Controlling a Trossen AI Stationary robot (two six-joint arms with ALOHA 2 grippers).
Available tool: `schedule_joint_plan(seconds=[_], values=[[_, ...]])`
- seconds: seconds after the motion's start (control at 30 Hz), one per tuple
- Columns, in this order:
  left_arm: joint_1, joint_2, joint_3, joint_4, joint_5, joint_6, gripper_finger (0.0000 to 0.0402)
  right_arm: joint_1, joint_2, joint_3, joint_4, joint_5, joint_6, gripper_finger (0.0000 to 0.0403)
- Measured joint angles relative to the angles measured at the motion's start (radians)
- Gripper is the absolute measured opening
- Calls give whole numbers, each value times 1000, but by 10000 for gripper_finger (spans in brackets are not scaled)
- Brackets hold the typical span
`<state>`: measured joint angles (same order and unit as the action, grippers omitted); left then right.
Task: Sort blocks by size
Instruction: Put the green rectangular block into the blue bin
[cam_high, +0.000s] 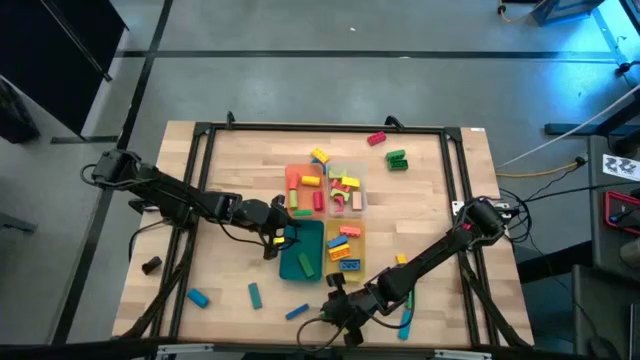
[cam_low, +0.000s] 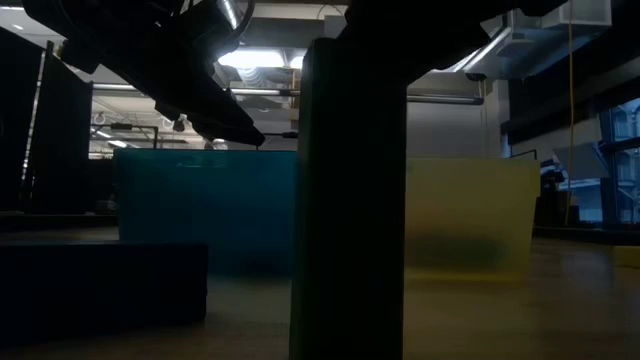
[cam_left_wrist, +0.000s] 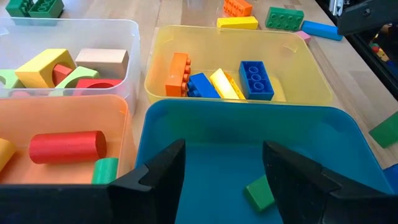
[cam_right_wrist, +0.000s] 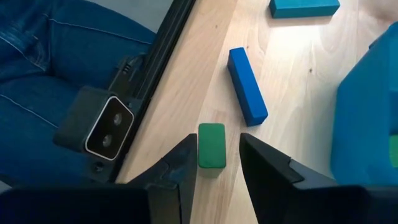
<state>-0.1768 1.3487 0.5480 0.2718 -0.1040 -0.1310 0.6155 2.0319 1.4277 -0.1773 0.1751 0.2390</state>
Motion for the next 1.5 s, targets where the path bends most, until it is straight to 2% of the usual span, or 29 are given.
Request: schedule_joint_plan(seconds=[0.77,1.0,1.17,1.3,1.5], values=[[0,0,0,-1,0,-3,198,0,23,0,1,14,-4,121],[0,0,0,0,0,-3,198,-4,23,0,5,18,-8,61],[0,-5,0,-2,0,-2,198,-22,22,0,26,37,-26,61],[0,-46,0,-20,1,8,198,-61,0,0,34,51,-116,61],[0,-194,1,-189,2,30,198,-134,-67,0,52,-5,-257,73]])
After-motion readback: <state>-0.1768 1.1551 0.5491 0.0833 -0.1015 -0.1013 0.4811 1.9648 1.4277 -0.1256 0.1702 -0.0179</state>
